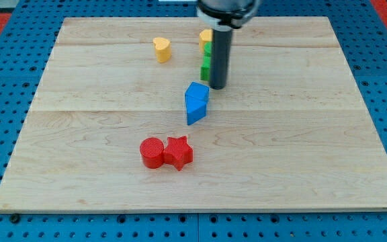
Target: Place the cube diagonal to the yellow heart
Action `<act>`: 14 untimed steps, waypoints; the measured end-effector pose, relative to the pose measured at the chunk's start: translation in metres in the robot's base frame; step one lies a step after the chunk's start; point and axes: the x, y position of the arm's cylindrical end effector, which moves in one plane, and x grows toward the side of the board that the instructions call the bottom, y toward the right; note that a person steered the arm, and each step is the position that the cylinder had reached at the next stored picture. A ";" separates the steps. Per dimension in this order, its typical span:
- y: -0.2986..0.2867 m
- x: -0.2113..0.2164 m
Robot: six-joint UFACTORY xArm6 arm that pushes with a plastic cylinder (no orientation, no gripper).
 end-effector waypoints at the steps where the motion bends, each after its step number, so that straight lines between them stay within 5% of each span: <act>1: -0.031 -0.027; 3: -0.112 -0.042; 4: -0.130 -0.005; 6: -0.072 0.115; 7: -0.041 0.132; 9: -0.040 0.078; 12: 0.024 0.090; 14: 0.018 0.032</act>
